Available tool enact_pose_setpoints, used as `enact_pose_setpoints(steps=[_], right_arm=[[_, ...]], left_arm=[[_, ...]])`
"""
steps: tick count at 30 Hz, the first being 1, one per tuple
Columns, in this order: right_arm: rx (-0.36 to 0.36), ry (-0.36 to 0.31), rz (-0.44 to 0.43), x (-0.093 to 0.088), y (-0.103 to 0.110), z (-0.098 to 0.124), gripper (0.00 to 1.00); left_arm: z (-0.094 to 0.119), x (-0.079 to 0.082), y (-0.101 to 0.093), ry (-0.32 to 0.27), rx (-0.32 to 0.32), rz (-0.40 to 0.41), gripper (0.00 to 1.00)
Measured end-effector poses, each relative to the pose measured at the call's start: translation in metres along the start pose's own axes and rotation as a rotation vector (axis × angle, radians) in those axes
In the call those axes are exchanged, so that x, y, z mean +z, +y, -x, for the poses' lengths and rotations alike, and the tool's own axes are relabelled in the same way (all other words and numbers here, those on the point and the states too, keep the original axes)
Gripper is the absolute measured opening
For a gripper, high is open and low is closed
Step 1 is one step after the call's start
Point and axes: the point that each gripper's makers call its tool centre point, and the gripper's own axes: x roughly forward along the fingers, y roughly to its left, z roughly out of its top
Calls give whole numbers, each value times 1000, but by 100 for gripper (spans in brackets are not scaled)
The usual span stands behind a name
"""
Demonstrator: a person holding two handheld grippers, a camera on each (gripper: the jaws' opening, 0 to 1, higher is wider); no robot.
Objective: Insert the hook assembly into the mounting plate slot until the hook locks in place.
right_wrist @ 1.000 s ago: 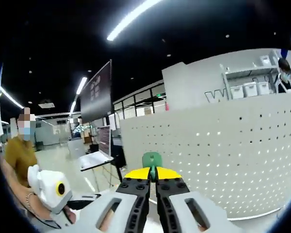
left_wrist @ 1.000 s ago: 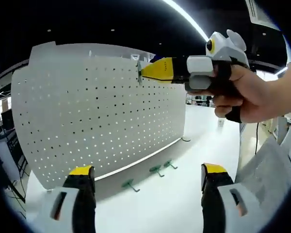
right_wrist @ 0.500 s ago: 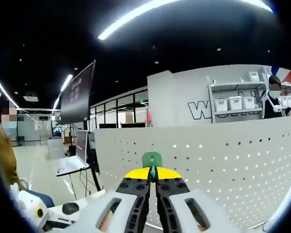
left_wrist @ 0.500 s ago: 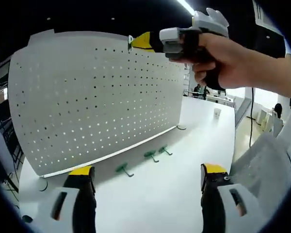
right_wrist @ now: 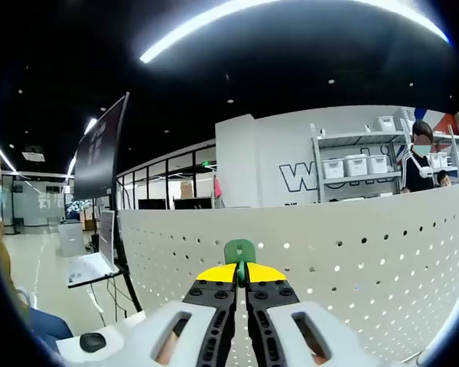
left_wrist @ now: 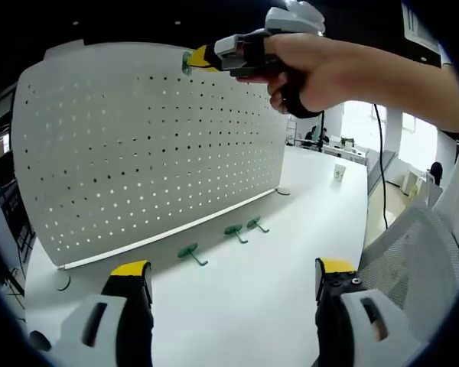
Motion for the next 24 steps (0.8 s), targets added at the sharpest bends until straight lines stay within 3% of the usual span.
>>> enact_pose_setpoints(steps=[13,24], right_arm=[[-18,-32,44,-2,6,-21,0],[-47,-48,28,1,-6,-18,1]], left_arm=[[0,-2,-5,2,-20,5,90],[-1,-5,-5,10,-18,15,89]])
